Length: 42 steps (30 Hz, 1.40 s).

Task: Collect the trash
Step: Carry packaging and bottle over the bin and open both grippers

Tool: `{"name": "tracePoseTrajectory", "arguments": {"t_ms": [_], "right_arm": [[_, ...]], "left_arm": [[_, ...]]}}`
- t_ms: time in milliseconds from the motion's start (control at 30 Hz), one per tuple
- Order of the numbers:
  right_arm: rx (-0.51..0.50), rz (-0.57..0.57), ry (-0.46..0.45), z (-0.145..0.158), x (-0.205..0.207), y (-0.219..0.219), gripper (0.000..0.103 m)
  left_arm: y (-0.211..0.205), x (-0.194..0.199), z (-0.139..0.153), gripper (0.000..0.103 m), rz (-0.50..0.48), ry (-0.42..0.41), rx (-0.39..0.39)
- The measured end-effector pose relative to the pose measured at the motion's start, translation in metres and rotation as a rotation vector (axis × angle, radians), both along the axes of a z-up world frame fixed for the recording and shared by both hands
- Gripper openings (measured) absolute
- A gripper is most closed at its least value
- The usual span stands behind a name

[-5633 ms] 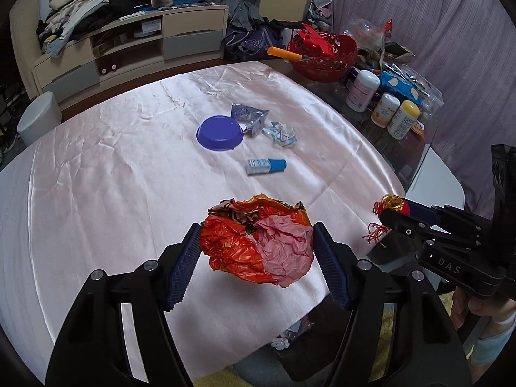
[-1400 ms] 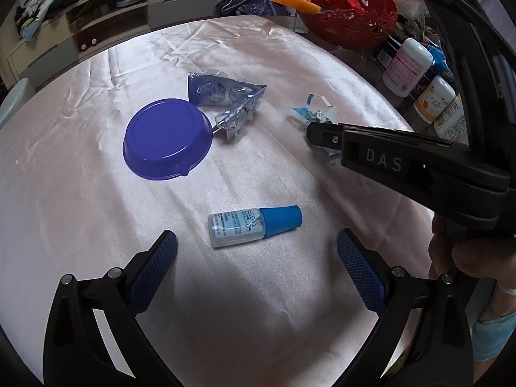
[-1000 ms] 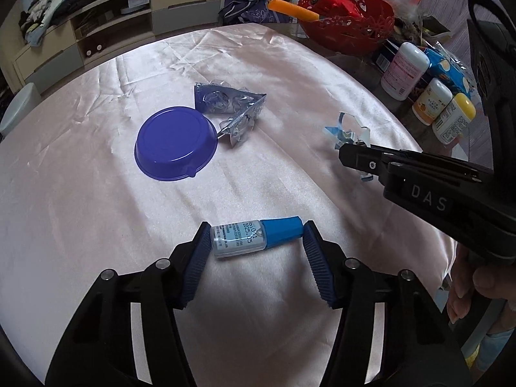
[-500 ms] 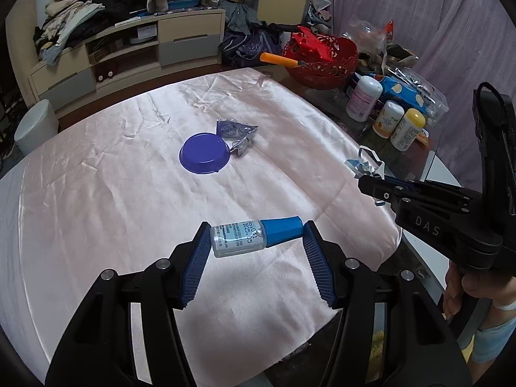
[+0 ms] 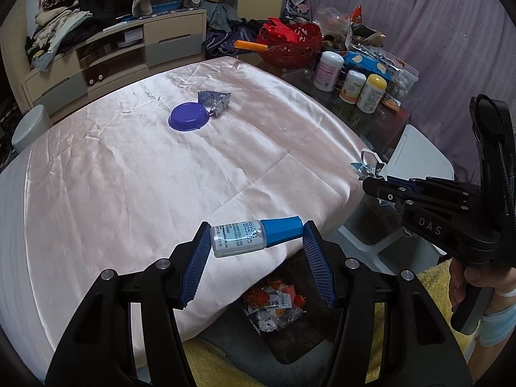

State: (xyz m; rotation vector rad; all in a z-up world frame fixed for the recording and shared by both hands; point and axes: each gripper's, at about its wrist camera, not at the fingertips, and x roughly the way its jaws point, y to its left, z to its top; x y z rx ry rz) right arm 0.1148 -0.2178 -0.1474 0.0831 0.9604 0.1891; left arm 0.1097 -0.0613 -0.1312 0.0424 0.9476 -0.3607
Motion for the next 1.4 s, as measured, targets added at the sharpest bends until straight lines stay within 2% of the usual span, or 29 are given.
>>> {"name": "tracePoseTrajectory", "arguments": {"t_ms": [433,633,933,1267,1333,1400], "right_arm": [[0.012,-0.006,0.108,-0.051,-0.049,0.004,0.013],[0.02,0.0,0.17,-0.077,-0.063,0.008,0.013],[0.073,-0.004,0.261,-0.107,-0.073,0.005,0.015],[0.078,-0.022,0.297,-0.119,-0.067,0.001,0.016],[0.081,-0.027,0.3,-0.12,-0.065,0.0,0.018],[0.088,-0.036,0.298,-0.12,-0.063,-0.002,0.034]], "left_arm": [[-0.011,-0.048,-0.054,0.055,-0.063,0.108,0.003],[-0.02,-0.057,-0.091,0.055,-0.084,0.182,-0.014],[-0.032,-0.062,-0.143,0.055,-0.108,0.295,0.019],[-0.037,-0.058,-0.151,0.055,-0.121,0.333,0.024],[-0.038,-0.058,-0.151,0.055,-0.128,0.332,0.025],[-0.039,-0.059,-0.151,0.055,-0.132,0.33,0.023]]}}
